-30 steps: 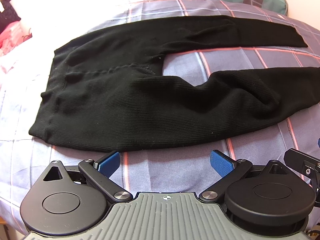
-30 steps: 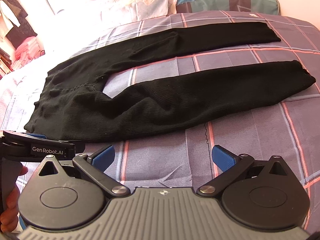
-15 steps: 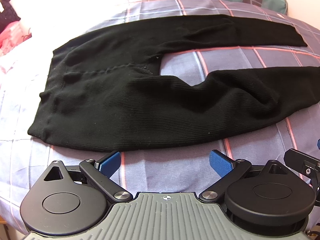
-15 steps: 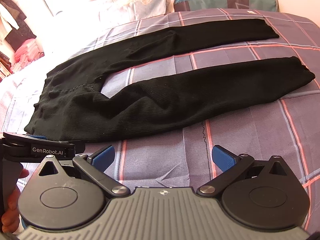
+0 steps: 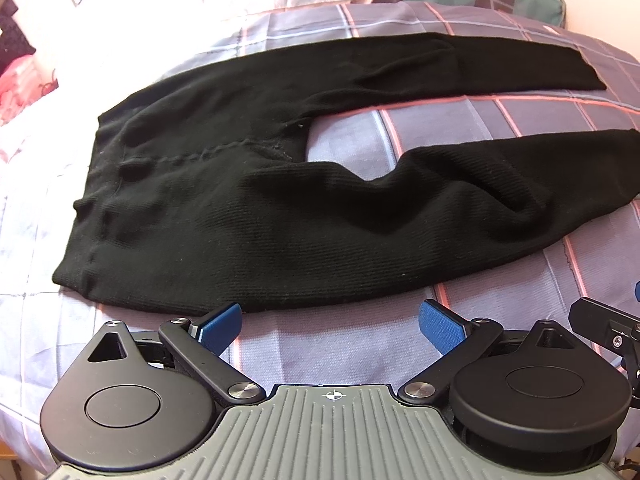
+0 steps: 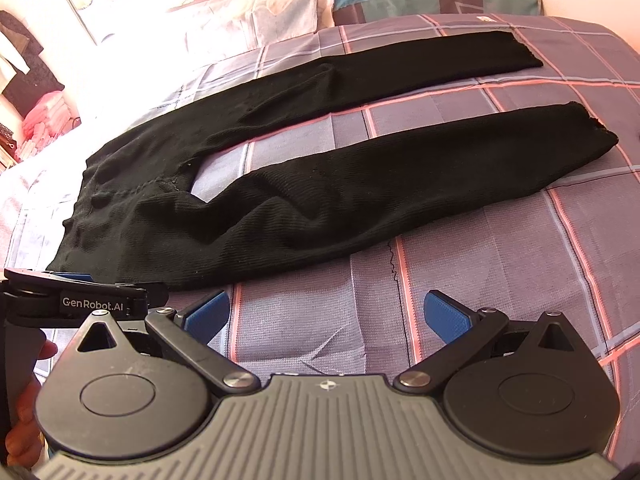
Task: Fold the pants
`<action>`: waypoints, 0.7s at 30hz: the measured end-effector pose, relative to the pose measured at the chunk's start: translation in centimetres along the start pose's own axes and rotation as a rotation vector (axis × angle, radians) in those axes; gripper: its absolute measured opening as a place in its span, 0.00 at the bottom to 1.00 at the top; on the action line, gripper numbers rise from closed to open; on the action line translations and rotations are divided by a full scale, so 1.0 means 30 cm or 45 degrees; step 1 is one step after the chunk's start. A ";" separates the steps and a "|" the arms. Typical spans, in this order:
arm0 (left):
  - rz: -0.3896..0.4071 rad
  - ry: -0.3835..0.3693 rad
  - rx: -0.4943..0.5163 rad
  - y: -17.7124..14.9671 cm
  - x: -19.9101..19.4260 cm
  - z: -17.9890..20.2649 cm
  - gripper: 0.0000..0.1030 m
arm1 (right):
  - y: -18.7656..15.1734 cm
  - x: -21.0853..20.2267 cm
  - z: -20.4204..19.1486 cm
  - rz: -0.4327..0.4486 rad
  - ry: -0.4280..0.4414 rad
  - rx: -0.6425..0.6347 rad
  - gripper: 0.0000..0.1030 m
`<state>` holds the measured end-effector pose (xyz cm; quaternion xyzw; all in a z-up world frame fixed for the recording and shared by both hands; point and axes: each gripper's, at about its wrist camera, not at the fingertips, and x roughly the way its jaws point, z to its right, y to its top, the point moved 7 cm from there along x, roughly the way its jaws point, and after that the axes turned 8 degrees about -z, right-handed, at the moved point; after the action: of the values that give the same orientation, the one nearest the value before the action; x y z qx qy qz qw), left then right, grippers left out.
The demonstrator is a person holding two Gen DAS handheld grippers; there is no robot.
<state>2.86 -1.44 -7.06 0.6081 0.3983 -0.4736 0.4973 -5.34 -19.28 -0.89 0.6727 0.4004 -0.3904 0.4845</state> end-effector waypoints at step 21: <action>0.039 -0.030 -0.051 0.046 0.042 -0.043 1.00 | 0.041 0.037 0.137 0.039 0.024 0.106 1.00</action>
<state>4.70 -0.41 -7.90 0.5983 0.3925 -0.4650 0.5214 -4.34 -23.31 -2.42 0.7020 0.3781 -0.3930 0.4581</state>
